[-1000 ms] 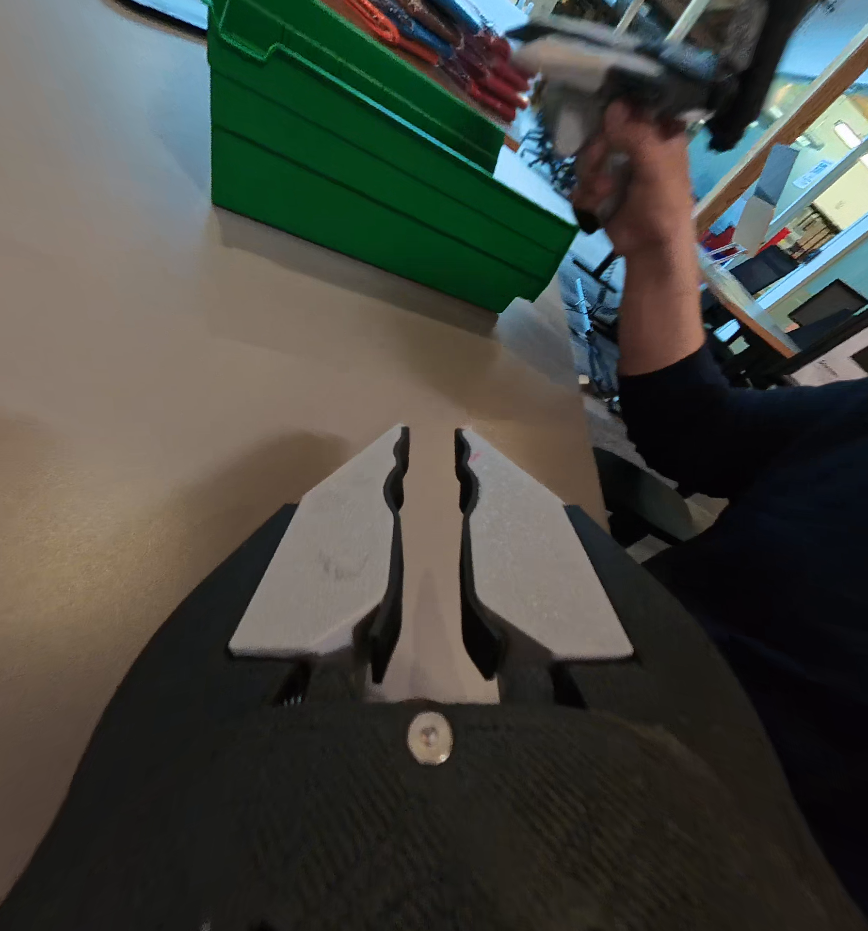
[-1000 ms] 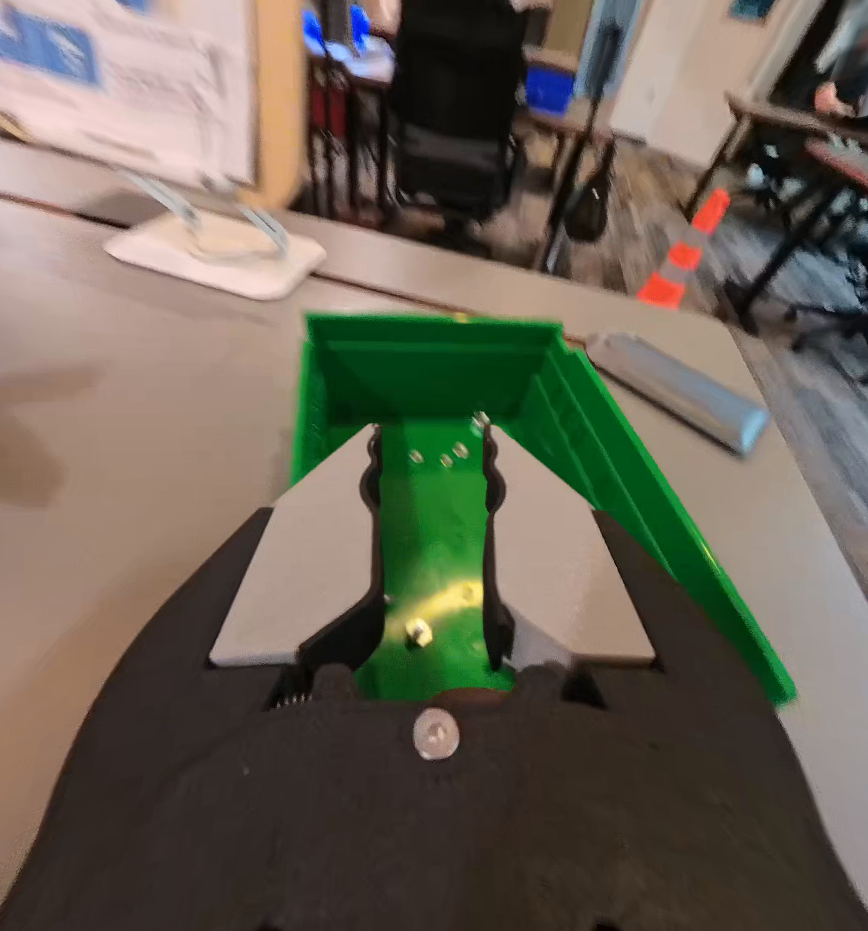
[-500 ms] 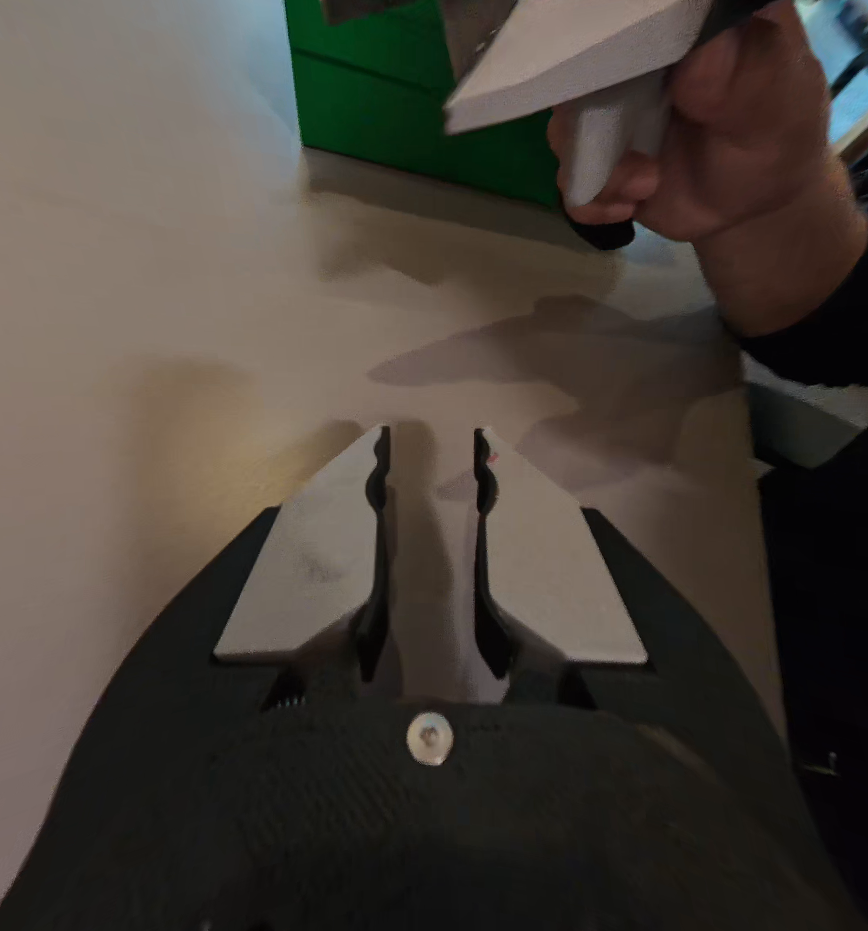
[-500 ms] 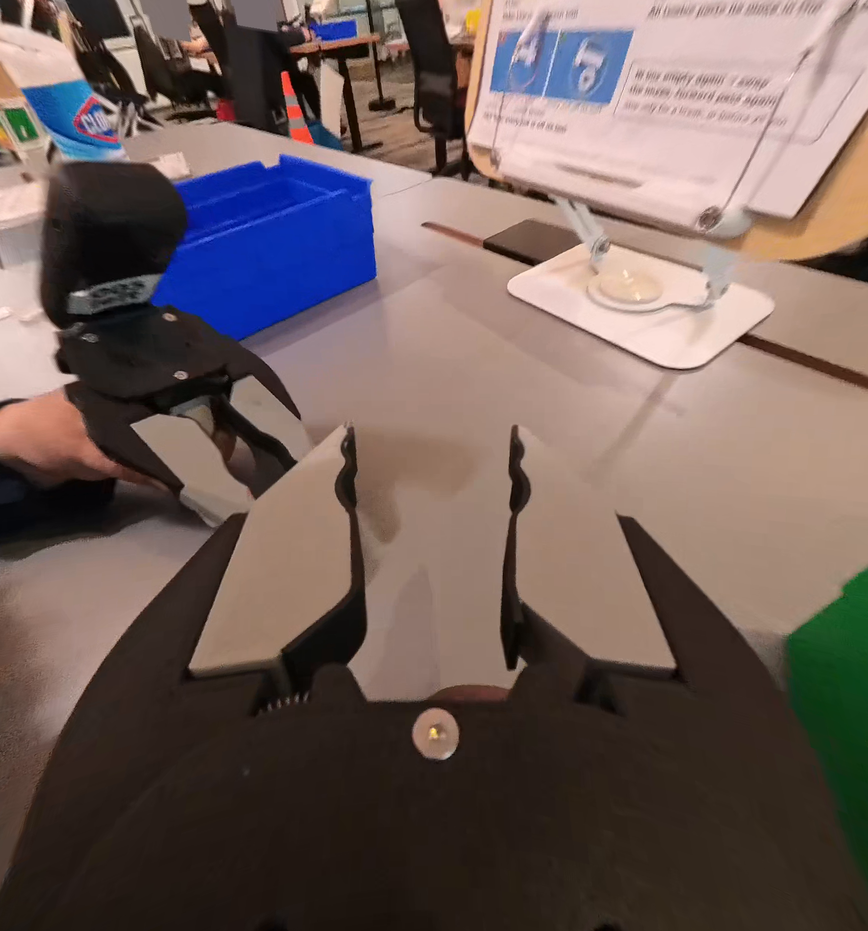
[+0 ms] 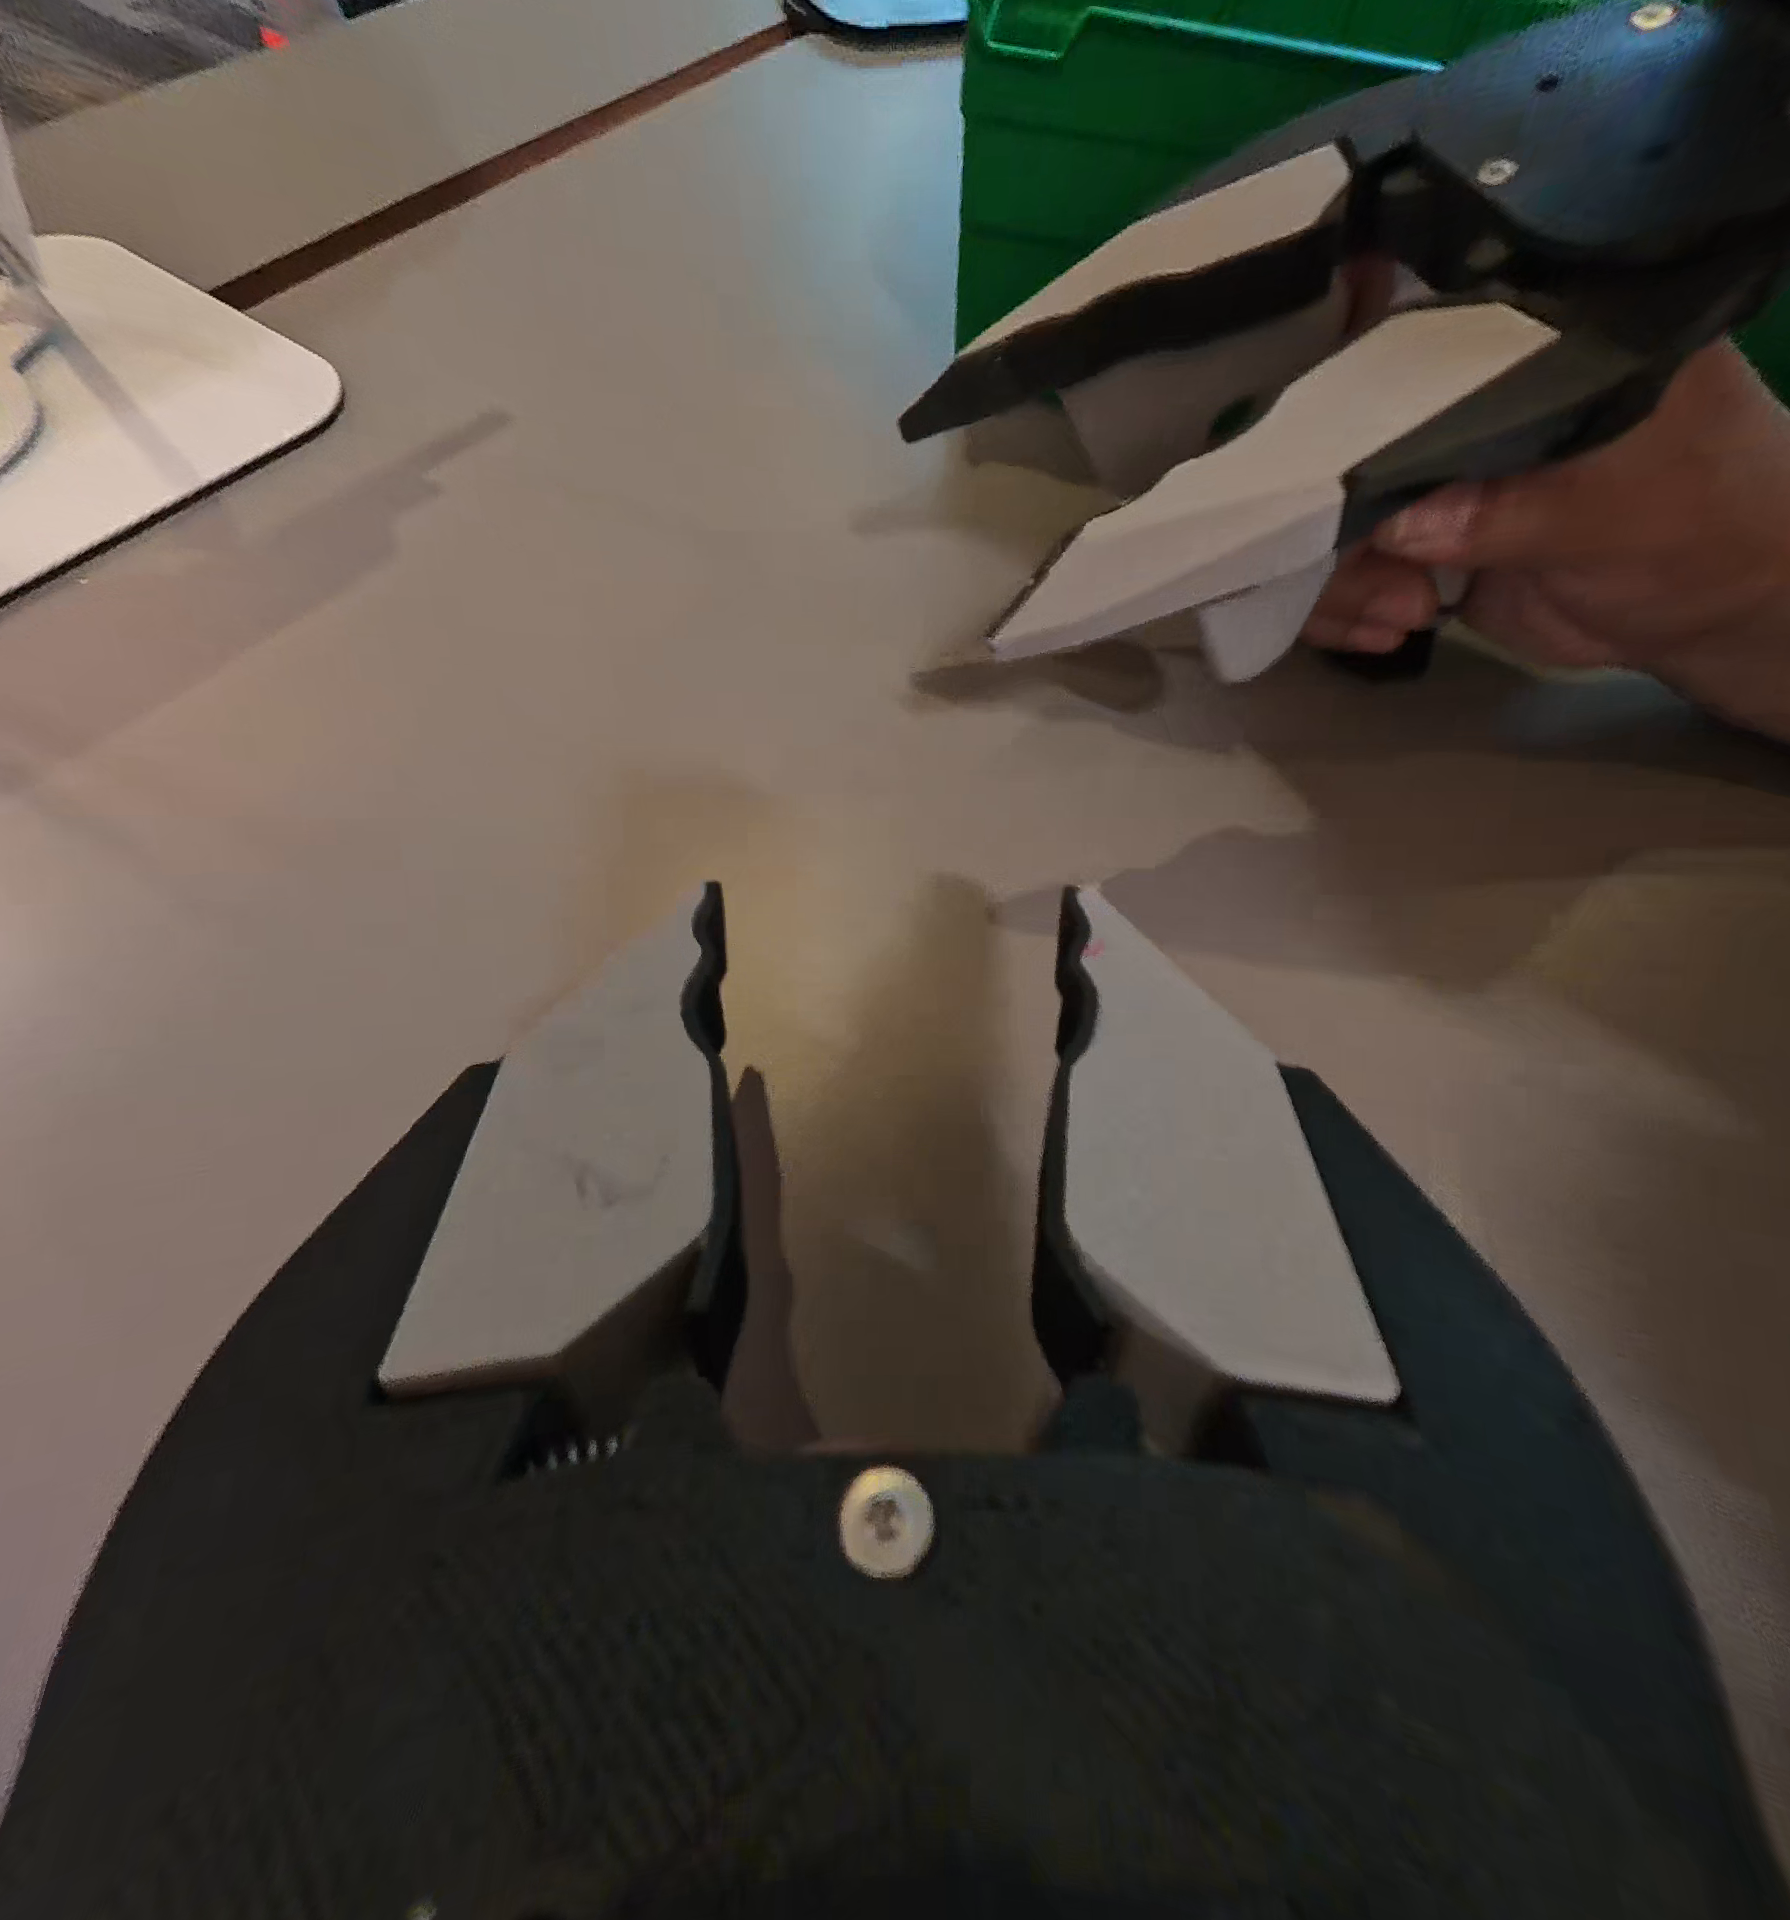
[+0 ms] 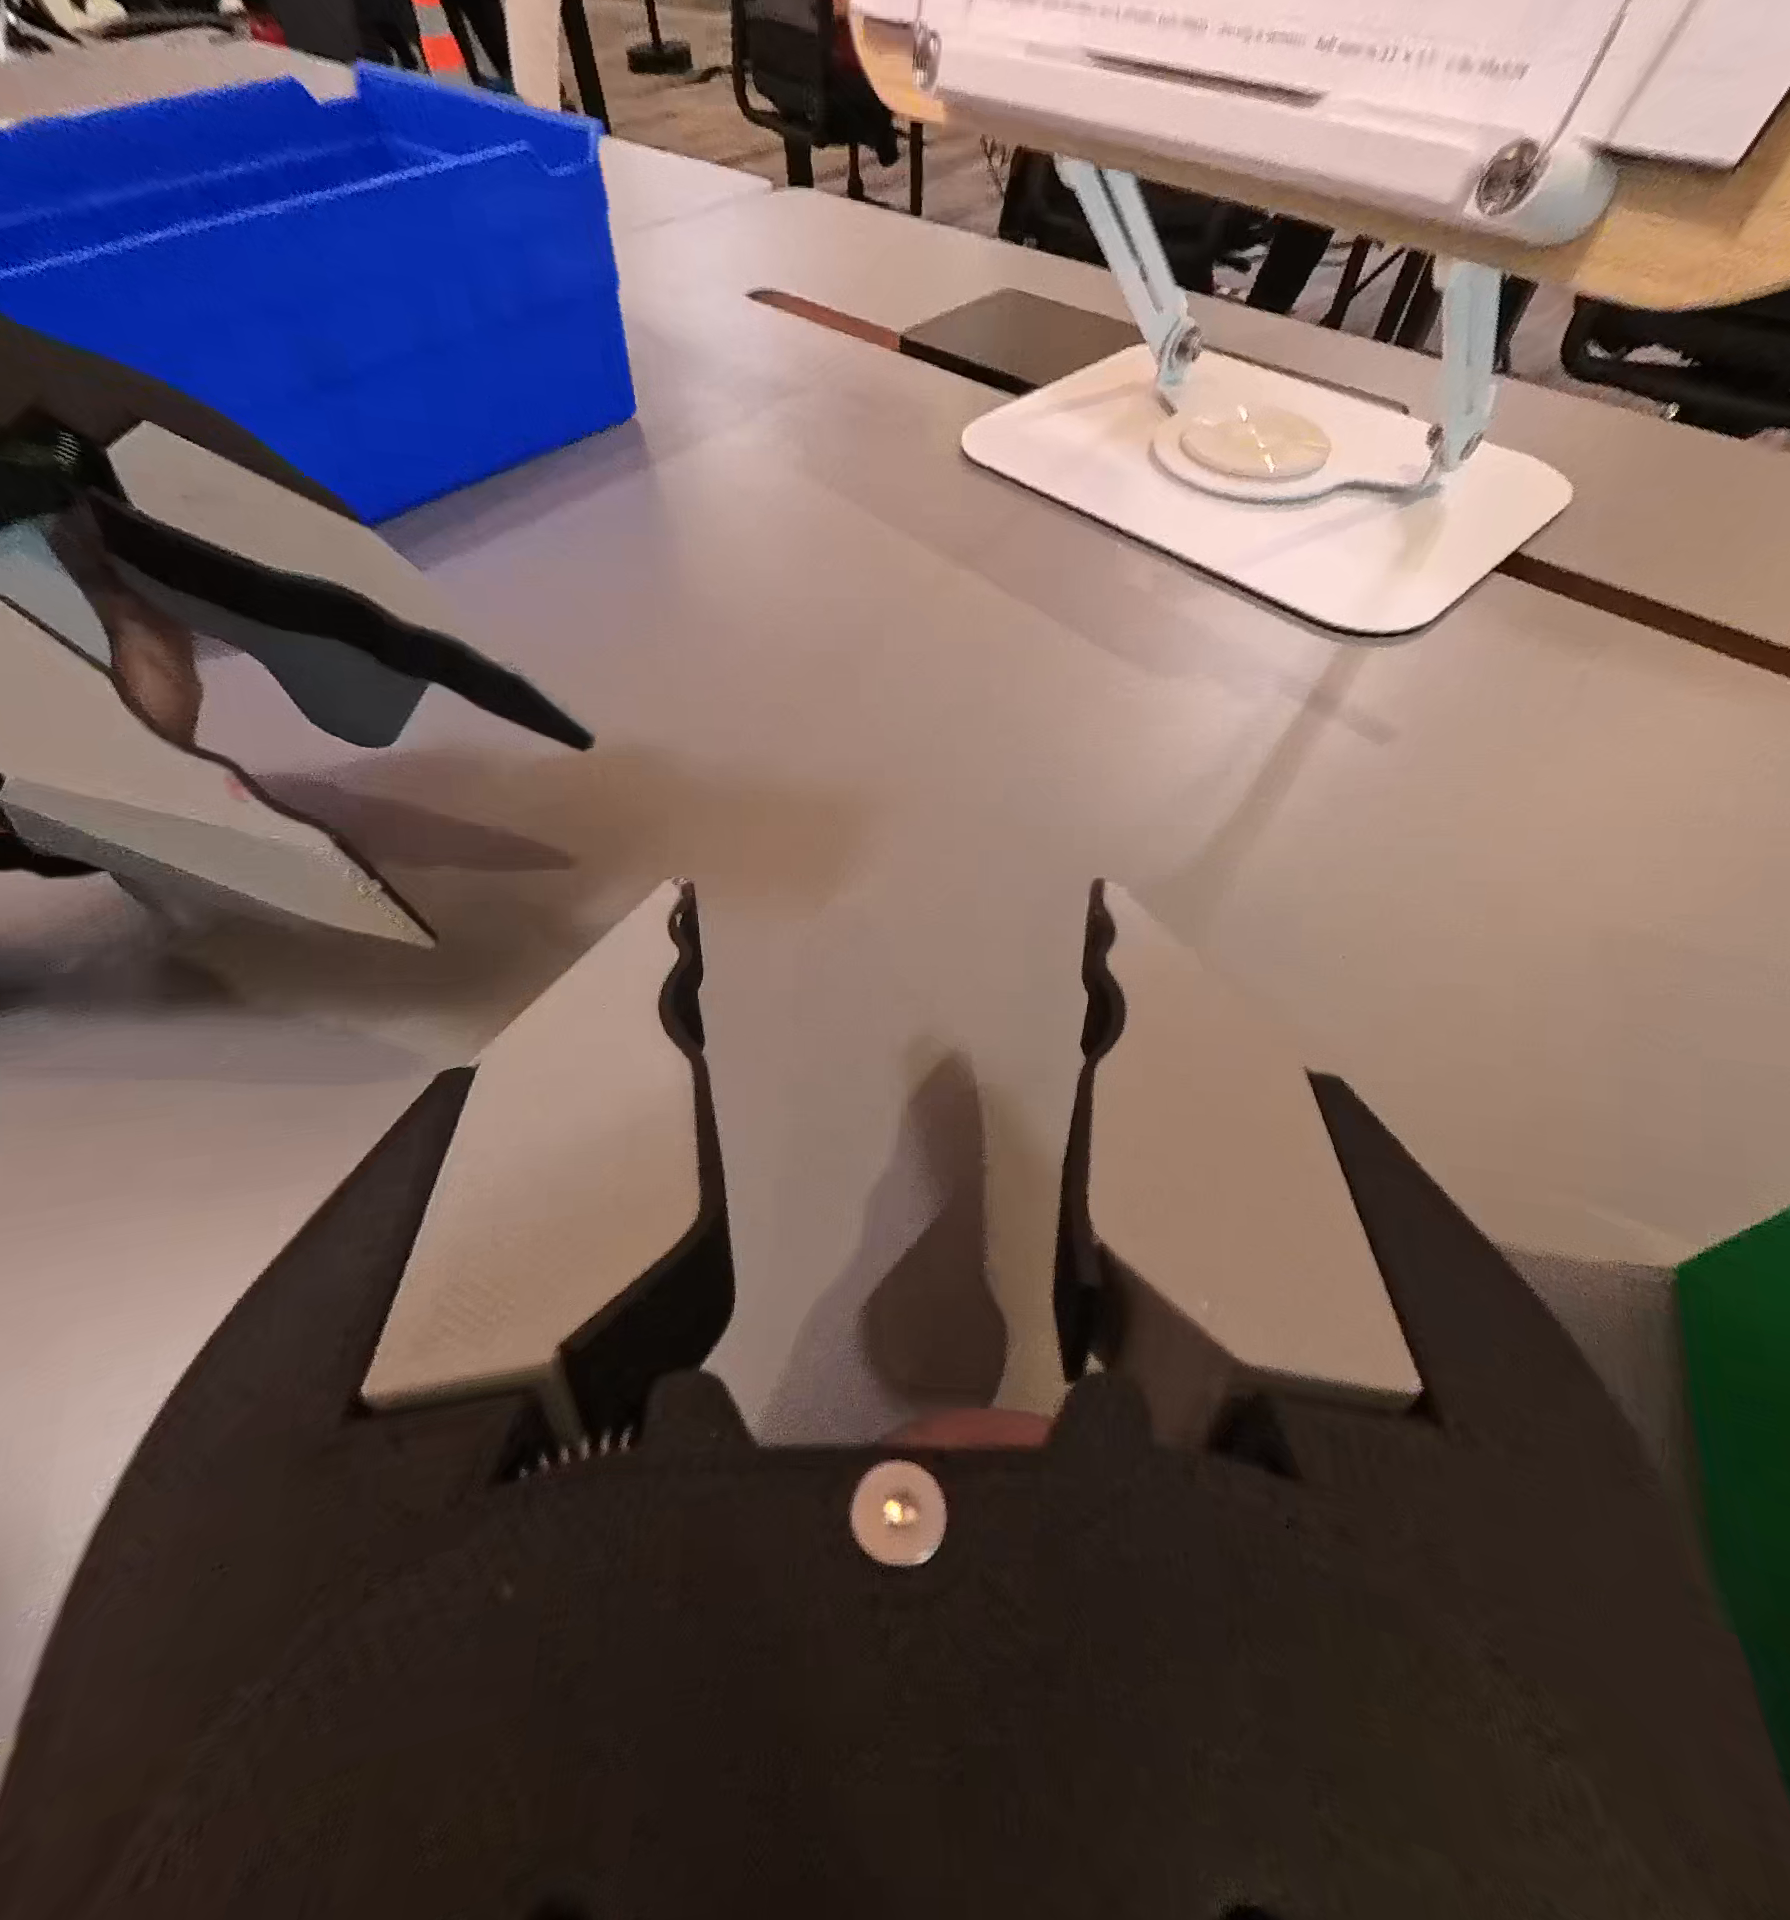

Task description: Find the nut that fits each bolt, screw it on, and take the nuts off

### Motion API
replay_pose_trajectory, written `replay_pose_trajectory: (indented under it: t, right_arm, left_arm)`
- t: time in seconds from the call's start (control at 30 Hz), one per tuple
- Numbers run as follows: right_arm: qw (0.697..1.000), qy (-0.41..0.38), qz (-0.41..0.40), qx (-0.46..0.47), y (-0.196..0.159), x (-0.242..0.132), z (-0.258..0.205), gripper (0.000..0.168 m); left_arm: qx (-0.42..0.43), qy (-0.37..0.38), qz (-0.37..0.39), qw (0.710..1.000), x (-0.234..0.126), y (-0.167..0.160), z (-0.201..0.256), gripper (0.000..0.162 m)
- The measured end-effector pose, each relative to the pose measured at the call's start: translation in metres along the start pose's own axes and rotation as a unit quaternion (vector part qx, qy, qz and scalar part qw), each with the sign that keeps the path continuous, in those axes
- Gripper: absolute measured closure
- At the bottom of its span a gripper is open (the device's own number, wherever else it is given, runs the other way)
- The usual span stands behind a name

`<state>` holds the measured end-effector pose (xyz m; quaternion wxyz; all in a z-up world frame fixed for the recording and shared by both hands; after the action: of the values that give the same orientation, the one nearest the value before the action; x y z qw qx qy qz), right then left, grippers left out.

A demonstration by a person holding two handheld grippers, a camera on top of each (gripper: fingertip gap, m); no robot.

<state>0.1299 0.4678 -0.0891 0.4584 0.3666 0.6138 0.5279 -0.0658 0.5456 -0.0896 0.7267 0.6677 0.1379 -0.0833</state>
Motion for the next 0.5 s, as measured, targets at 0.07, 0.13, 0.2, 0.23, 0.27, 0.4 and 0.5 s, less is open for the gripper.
replay_pose_trajectory:
  t: [0.07, 0.13, 0.2, 0.23, 0.27, 0.4, 0.5]
  right_arm:
    - [1.000, -0.016, 0.008, -0.021, 0.001, -0.001, -0.002, 0.095]
    - [0.998, -0.046, 0.013, -0.052, 0.002, 0.000, -0.003, 0.090]
    - [0.995, -0.071, 0.023, -0.068, 0.002, 0.001, -0.003, 0.086]
    - [0.994, -0.078, 0.024, -0.069, 0.002, 0.002, -0.004, 0.084]
    - [0.994, -0.084, 0.025, -0.070, 0.002, 0.003, -0.003, 0.082]
    - [0.992, -0.096, 0.028, -0.080, 0.000, 0.002, -0.001, 0.075]
    - [0.991, -0.104, 0.040, -0.077, 0.000, -0.003, 0.002, 0.074]
  left_arm:
    - [-0.004, 0.010, 0.008, 1.000, -0.001, 0.002, 0.000, 0.095]
    - [0.000, 0.022, 0.017, 1.000, -0.001, 0.003, 0.000, 0.092]
    - [0.007, 0.042, 0.017, 0.999, 0.000, 0.001, -0.003, 0.085]
    - [0.010, 0.048, 0.015, 0.999, 0.001, 0.000, -0.004, 0.081]
    - [0.012, 0.055, 0.015, 0.998, 0.001, -0.001, -0.006, 0.078]
    - [0.023, 0.050, 0.041, 0.998, 0.001, -0.001, -0.009, 0.072]
    - [0.024, 0.048, 0.055, 0.997, 0.002, -0.002, -0.012, 0.071]
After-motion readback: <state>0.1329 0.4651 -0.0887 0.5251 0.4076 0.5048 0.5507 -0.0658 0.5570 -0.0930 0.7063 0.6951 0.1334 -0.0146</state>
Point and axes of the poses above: each gripper's, where its closed fingertips meet, x out along the fingers, y out of its top, z = x × y across the jaws, the point moved 10 cm from there along -x, back along the fingers, and after that the axes turned 12 degrees about z, right-handed, at the moved point
